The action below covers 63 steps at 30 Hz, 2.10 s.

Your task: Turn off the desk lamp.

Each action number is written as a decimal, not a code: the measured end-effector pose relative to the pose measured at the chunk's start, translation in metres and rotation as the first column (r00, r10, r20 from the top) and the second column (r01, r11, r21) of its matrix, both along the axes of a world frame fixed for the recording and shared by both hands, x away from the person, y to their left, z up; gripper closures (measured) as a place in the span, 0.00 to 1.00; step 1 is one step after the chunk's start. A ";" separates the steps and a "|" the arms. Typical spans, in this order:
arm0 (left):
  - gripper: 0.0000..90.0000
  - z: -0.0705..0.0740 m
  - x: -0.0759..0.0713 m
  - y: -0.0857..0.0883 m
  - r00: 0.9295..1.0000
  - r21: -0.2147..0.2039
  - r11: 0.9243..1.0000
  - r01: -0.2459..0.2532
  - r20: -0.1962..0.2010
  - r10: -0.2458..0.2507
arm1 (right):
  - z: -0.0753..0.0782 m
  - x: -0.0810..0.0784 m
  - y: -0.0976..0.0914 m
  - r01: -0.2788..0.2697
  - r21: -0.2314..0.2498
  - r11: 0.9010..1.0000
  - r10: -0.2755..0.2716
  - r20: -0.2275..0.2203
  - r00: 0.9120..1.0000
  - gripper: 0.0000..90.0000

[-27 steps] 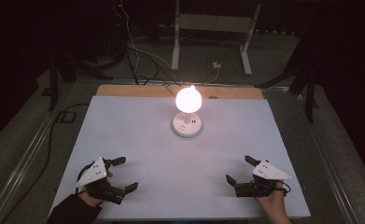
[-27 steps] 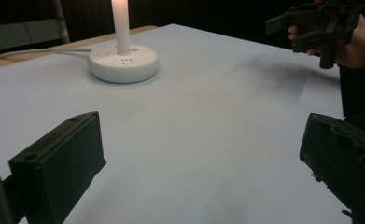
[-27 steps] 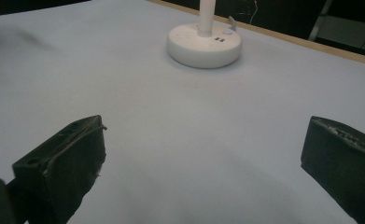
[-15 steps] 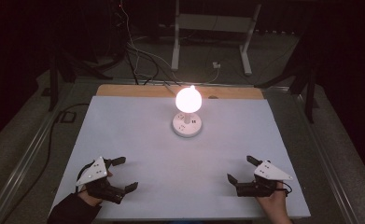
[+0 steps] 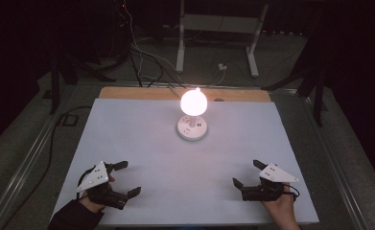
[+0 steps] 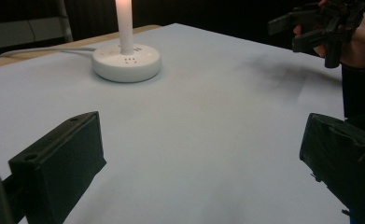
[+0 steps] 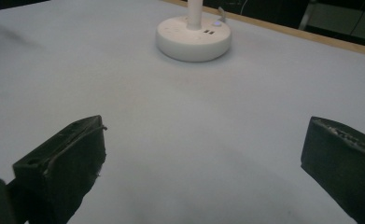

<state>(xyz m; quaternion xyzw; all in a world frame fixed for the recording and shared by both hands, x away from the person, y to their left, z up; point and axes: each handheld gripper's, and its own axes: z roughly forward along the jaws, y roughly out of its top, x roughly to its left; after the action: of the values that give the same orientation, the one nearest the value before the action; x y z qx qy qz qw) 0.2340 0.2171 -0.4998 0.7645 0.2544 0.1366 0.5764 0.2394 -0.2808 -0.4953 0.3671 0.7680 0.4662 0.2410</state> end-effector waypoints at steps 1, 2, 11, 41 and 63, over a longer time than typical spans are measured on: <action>0.00 0.000 0.000 0.000 1.000 0.001 1.000 0.001 -0.004 -0.001 | 0.000 0.000 0.000 0.000 0.000 1.000 0.000 0.000 1.000 0.00; 0.00 0.000 0.001 0.000 1.000 0.003 1.000 0.005 -0.006 -0.005 | 0.000 0.001 0.000 0.002 0.005 1.000 -0.002 -0.004 1.000 0.00; 0.00 0.001 -0.001 0.000 1.000 -0.003 1.000 0.000 -0.007 0.000 | 0.014 0.010 0.004 -0.003 0.022 1.000 0.003 0.014 1.000 0.00; 0.00 0.001 0.000 0.000 1.000 -0.006 1.000 -0.003 -0.007 0.003 | 0.044 0.052 0.021 -0.089 0.054 0.995 0.088 0.017 0.996 0.00; 0.00 0.001 -0.002 -0.001 1.000 0.002 1.000 0.005 -0.001 -0.005 | 0.053 0.080 0.055 -0.158 0.067 0.985 0.155 0.048 0.987 0.00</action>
<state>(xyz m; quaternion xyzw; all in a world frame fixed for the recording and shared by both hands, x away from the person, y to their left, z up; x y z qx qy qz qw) 0.2323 0.2158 -0.4990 0.7656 0.2527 0.1353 0.5759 0.3199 -0.2260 -0.4421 0.3037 0.7722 0.5185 0.2067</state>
